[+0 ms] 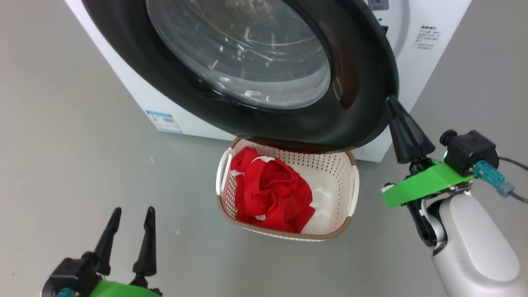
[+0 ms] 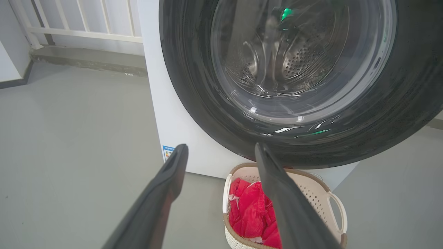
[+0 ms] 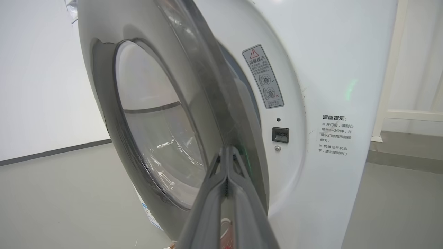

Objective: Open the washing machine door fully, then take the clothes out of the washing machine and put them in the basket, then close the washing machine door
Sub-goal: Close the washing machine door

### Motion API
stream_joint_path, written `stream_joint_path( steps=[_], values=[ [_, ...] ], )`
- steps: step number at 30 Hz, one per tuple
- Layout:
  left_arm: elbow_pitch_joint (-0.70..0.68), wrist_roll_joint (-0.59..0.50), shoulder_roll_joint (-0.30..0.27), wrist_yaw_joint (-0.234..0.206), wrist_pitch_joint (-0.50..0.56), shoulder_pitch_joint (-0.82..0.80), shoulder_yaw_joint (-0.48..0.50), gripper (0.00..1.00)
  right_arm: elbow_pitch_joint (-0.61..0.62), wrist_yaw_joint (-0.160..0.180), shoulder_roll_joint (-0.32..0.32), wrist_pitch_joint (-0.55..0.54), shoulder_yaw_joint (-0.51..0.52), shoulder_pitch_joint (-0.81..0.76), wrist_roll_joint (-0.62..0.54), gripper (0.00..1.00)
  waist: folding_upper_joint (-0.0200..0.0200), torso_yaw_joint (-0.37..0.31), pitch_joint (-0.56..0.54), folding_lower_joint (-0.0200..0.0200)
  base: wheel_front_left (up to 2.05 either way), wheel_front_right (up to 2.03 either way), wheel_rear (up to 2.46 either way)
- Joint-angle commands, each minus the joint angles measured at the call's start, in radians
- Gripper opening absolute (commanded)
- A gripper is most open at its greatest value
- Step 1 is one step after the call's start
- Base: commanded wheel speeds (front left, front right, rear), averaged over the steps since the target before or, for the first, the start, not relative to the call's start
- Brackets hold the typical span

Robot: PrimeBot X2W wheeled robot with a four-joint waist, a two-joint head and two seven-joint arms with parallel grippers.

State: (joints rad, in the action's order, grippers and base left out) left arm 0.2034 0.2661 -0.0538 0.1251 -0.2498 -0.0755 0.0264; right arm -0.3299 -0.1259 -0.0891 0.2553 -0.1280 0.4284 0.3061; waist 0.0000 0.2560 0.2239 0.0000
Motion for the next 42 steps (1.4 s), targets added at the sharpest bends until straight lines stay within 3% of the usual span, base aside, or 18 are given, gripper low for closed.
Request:
stream_joint_path(
  steps=[1, 26, 42],
  values=[
    [-0.024, 0.009, -0.012, 0.006, -0.012, -0.03, 0.029, 1.0, 0.02, -0.005, 0.008, 0.006, -0.014, 0.034, -0.007, 0.0, 0.0, 0.007, 0.02, 0.0, 0.0, 0.0, 0.0],
    [-0.026, 0.043, -0.005, 0.006, -0.012, -0.138, -0.027, 1.0, 0.012, -0.005, 0.0, 0.006, 0.112, 0.228, -0.047, 0.0, 0.0, 0.06, 0.178, 0.0, 0.0, 0.0, 0.0],
    [-0.018, 0.058, 0.0, 0.006, -0.012, -0.169, -0.041, 1.0, 0.033, -0.005, 0.002, 0.006, 0.178, 0.295, -0.069, 0.0, 0.0, 0.075, 0.212, 0.0, 0.0, 0.0, 0.0]
  ],
)
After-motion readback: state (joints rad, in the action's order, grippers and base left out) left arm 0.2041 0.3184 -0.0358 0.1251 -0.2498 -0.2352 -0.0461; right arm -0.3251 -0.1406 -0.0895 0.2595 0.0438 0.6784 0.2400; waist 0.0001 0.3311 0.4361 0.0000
